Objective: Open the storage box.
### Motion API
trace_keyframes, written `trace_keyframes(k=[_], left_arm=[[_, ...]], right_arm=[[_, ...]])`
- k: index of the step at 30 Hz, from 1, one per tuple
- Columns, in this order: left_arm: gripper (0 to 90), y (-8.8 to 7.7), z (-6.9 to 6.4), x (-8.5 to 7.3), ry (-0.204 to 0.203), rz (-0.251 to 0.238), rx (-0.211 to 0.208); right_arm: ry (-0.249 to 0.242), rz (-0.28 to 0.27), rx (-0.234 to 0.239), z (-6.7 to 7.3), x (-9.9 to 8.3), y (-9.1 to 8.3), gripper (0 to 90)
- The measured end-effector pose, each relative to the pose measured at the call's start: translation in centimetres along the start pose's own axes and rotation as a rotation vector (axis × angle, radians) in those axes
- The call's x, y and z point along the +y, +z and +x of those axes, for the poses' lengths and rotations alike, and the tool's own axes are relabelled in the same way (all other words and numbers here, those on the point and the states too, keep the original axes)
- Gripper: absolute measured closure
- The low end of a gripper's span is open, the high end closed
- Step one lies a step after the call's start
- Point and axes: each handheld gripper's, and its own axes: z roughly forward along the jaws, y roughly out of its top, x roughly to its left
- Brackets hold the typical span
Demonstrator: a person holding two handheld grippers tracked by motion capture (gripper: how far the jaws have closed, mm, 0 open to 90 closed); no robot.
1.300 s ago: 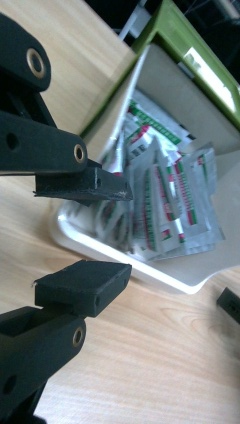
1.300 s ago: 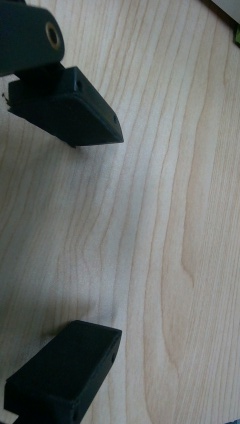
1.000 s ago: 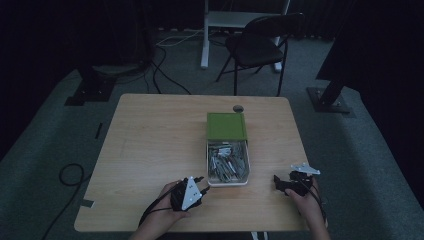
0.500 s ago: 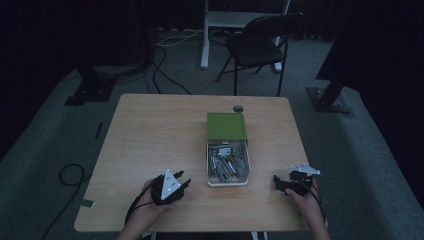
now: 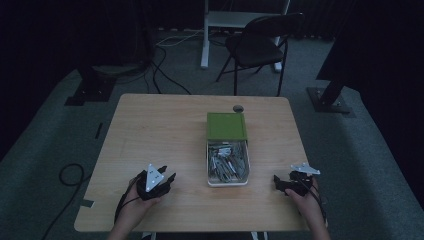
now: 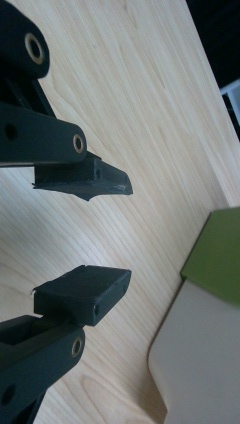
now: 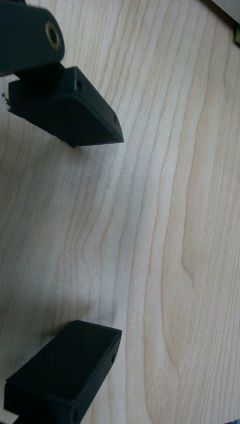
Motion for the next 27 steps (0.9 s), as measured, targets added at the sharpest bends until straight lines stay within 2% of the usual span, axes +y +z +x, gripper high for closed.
trace_keyframes(k=[2, 3, 7, 11, 14, 15, 17, 19, 22, 24, 25, 27], left_arm=[[51.8, -0.1, 0.5, -0.3, -0.024, 0.01, 0.008], [51.6, -0.2, 0.8, -0.4, -0.044, 0.019, 0.013], [51.2, -0.5, 1.9, -0.9, -0.076, 0.029, 0.056], [47.5, -0.9, 2.8, -1.3, -0.115, 0.033, 0.071], [42.3, -1.2, 3.4, -1.8, -0.177, 0.056, 0.082], [42.1, -1.3, 3.6, -2.0, -0.184, 0.075, 0.081], [37.3, -1.5, 4.0, -2.4, -0.208, 0.081, 0.096], [33.8, -1.6, 4.5, -2.7, -0.241, 0.077, 0.082], [27.3, -1.8, 5.1, -3.2, -0.275, 0.077, 0.088], [24.4, -2.0, 5.4, -3.4, -0.331, 0.082, 0.086], [19.2, -2.1, 5.5, -3.4, -0.339, 0.09, 0.091], [17.0, -2.2, 5.8, -3.6, -0.338, 0.106, 0.104]], right_arm=[[0.0, 0.0, 0.0, 0.0, 0.0, 0.0, 10.8], [0.0, 0.0, 0.0, 0.0, 0.0, 0.0, 10.8], [0.0, 0.0, 0.0, 0.0, 0.0, 0.0, 10.8], [0.0, 0.0, 0.0, 0.0, 0.0, 0.0, 10.7], [0.0, 0.0, 0.0, 0.0, 0.0, 0.0, 10.7], [0.0, 0.0, 0.0, 0.0, 0.0, 0.0, 10.7], [0.0, 0.0, 0.0, 0.0, 0.0, 0.0, 10.7], [0.0, 0.0, 0.0, 0.0, 0.0, 0.0, 10.8], [0.0, 0.0, 0.0, 0.0, 0.0, 0.0, 10.7], [0.0, 0.0, 0.0, 0.0, 0.0, 0.0, 10.8], [0.0, 0.0, 0.0, 0.0, 0.0, 0.0, 10.7], [0.0, 0.0, 0.0, 0.0, 0.0, 0.0, 10.7]])
